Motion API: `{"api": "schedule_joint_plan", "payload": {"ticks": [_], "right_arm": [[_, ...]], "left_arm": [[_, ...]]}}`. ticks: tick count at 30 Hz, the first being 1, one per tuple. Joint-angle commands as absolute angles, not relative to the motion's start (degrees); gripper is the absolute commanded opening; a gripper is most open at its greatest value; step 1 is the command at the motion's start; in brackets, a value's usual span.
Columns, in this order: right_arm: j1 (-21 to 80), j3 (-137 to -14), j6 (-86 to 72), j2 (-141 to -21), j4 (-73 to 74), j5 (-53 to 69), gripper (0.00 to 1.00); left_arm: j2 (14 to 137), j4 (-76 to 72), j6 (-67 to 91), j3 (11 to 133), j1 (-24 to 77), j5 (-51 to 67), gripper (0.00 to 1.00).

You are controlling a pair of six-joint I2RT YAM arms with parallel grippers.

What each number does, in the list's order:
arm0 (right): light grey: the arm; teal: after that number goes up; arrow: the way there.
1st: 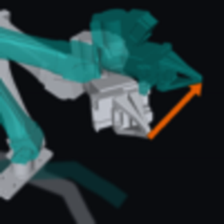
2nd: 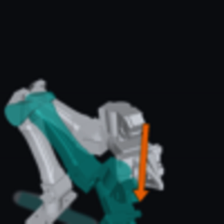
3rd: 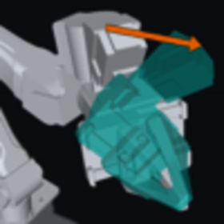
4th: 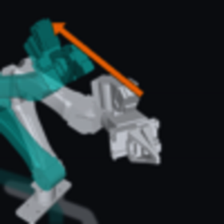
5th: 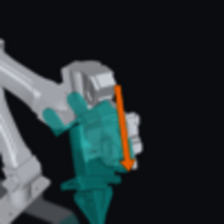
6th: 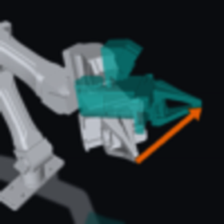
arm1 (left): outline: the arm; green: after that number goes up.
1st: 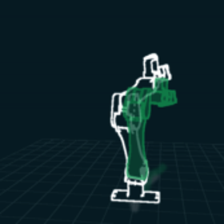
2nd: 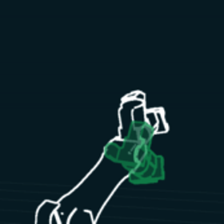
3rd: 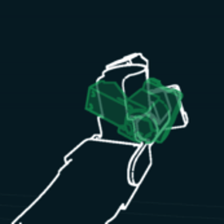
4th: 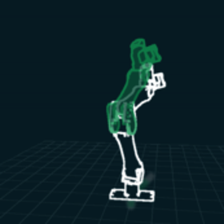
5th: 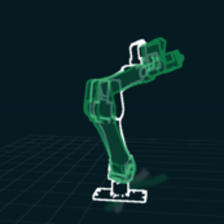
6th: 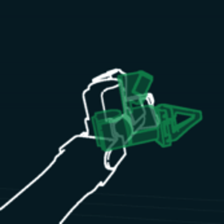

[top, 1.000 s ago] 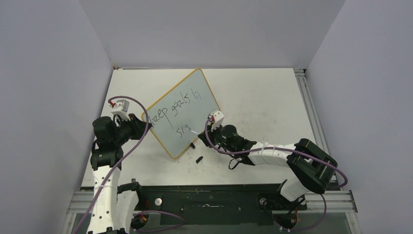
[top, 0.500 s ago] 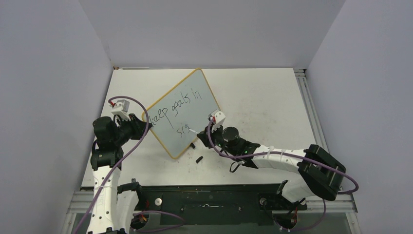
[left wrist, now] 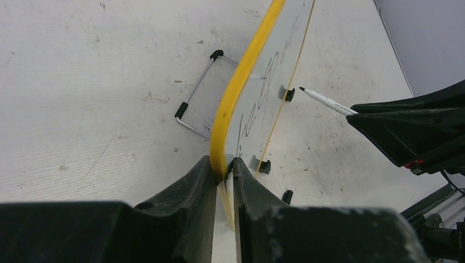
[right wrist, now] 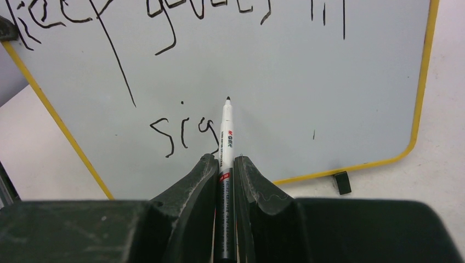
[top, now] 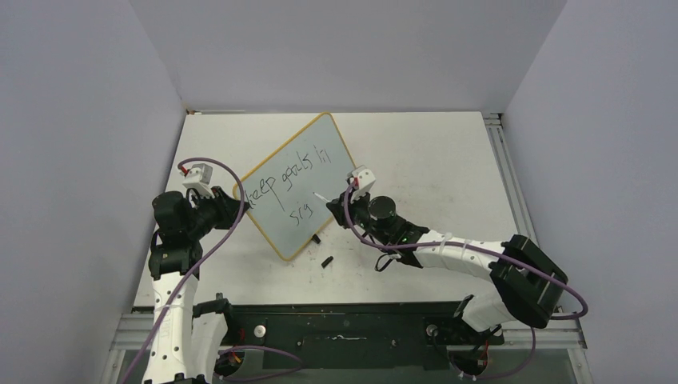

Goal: Write a sentence on the whiteboard

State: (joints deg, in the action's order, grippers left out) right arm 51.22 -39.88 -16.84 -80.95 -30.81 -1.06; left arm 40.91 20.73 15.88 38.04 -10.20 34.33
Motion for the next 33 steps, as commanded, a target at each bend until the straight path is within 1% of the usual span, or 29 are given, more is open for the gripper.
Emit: {"api": "schedule_joint_plan", "payload": {"ticks": [1,21,33], "right_arm": [[50.98,-42.42,-15.83,-82.39,-35.22,1.23,0.05],[50.71,-43.95,-15.81,-86.57,-37.57,3.82,0.05],[50.49,-40.83,-16.71,-87.51,-37.79,3.3,0.05]], "left_arm": [[40.58,19.25,15.27,38.79,-9.93,34.02,0.14],[40.64,19.22,15.21,38.82,-9.91,33.98,0.14],[40.53,19.25,15.21,38.83,-9.86,34.03,0.14]]}}
